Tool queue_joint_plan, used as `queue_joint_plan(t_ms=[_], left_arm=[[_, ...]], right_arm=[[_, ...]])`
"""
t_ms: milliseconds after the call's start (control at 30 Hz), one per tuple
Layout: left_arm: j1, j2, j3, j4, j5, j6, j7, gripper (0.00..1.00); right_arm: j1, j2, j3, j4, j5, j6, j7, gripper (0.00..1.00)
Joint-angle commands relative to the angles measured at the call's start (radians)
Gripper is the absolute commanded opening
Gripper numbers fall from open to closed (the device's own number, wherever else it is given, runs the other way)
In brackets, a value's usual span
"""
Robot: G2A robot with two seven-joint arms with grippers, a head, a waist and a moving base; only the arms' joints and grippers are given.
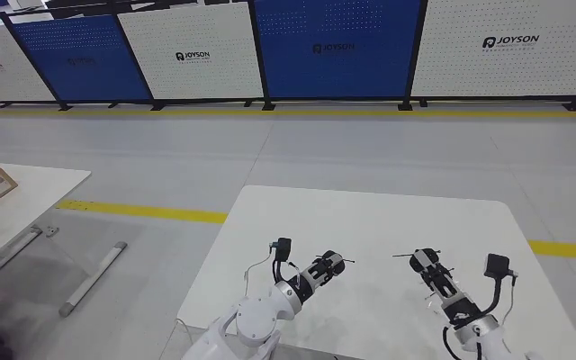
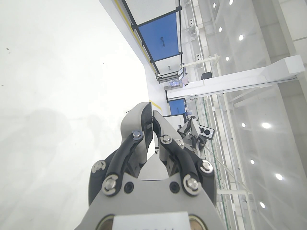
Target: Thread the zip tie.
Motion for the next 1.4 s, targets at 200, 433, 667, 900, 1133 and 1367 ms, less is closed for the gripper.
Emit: queue_joint_plan(t_ms=[200,433,667,900,1133,1367], left_arm=[[0.0,0.0,0.0,0.0,0.0,0.0,0.0,0.0],[-0.002,0.0,0.003,-0.001,0.015,-0.002,0.004,0.0],[-0.014,0.008,0.066,-0.051,0.25,0.053,-0.043,0.0],[-0.013,0.009,0.069,-0.064,0.266,0.061,-0.047,0.0],[-0.013,0.009,0.069,-0.064,0.266,0.061,-0.047,0.0],[-0.013,0.009,0.069,-0.064,0.266,0.061,-0.047,0.0]], right_arm=[[-0.013,0.0,0.014,0.018,-0.035,0.017,0.083,0.0],[-0.013,0.0,0.014,0.018,-0.035,0.017,0.083,0.0],[-0.013,0.0,0.014,0.018,-0.035,0.017,0.083,0.0],[-0.02,-0.003,0.016,0.011,-0.017,-0.008,0.079,0.0],[-0.093,-0.009,0.039,0.053,0.02,-0.057,0.091,0.0],[-0.08,-0.023,0.008,0.072,-0.007,-0.045,0.078,0.0]])
